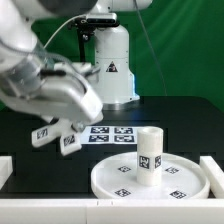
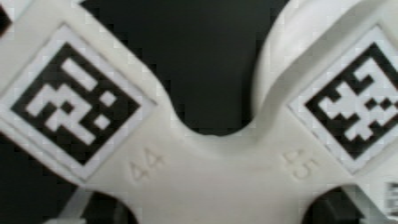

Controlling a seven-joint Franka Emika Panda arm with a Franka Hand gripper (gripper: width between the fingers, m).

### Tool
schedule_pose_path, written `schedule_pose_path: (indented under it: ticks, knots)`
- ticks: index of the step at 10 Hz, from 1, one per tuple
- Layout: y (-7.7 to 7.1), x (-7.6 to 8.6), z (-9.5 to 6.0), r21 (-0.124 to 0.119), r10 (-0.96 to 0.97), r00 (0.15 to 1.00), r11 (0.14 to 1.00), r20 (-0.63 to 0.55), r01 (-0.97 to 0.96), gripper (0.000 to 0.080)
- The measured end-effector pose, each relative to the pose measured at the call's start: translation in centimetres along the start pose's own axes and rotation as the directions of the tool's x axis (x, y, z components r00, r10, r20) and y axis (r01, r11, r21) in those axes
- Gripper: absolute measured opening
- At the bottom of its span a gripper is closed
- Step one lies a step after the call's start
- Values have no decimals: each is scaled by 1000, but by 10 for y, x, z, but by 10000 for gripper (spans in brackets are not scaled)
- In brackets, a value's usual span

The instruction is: Assemble round table

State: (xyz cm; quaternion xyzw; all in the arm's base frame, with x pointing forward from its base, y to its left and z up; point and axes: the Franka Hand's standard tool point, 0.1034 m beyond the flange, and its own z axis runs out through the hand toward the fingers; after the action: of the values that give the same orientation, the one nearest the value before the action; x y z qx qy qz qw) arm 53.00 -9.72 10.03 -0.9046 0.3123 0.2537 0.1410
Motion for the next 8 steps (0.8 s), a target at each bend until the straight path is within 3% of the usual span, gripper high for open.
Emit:
schedule_pose_path:
  ticks: [2, 3, 6, 7, 8]
  knots:
    - [-20, -4, -14, 23, -16, 986, 1000, -164, 20, 445]
    - [-17, -2, -9, 26, -11, 971, 1000, -238, 17, 445]
    - [-27, 6, -13, 27, -22, 881, 999, -472, 40, 445]
    - [-39, -9, -9, 5, -29, 869, 999, -494, 36, 445]
    - [-57, -19, -12, -37, -84, 859, 996, -504, 76, 445]
